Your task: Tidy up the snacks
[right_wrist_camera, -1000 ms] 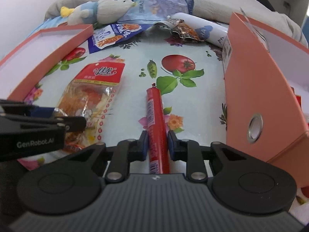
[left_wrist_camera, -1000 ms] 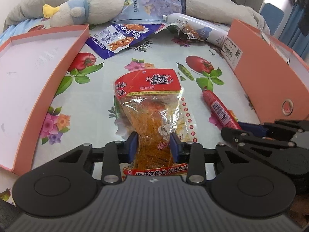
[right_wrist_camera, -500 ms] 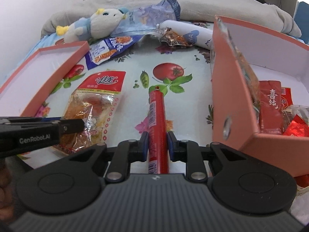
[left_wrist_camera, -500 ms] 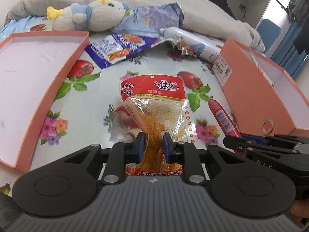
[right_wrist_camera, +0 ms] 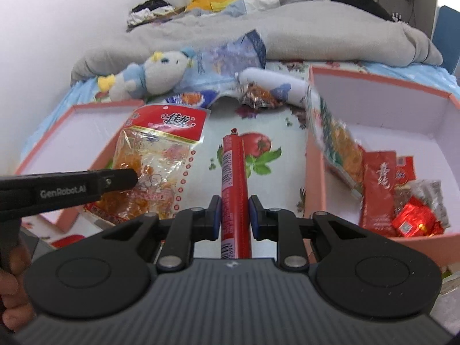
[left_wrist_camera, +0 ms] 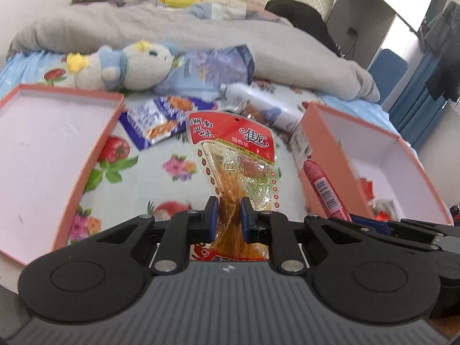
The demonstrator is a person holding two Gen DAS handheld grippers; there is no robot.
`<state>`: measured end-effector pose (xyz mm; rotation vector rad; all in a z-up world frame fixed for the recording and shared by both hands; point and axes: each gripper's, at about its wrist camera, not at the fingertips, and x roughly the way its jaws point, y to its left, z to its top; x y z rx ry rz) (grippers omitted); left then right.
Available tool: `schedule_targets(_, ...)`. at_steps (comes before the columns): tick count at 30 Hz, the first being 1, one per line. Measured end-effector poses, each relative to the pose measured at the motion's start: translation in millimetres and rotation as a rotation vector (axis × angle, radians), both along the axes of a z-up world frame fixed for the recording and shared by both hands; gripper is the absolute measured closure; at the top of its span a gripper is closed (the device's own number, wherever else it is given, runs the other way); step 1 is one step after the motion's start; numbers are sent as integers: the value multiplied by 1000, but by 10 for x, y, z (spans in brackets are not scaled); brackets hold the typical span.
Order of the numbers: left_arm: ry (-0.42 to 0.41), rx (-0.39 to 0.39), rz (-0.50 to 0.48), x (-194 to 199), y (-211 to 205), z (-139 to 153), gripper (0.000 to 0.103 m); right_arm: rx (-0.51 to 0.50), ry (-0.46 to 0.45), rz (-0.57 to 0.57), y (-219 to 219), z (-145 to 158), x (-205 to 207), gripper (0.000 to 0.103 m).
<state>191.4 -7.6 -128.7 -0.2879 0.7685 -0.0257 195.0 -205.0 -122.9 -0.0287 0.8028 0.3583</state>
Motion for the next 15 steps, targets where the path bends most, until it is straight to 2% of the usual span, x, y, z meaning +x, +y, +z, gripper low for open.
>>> schedule_targets(3,-28,13,18,3,-20,255,84,16,-27,-13,-71,207,10,79)
schedule_targets(7,-58,-15,13,63,-51,557,84,44,-73,-29,-178,489,34,79)
schedule_targets(15,-147,-42,-51,168,-397,1102,84,82,-180,-79,-512,1056,97,79)
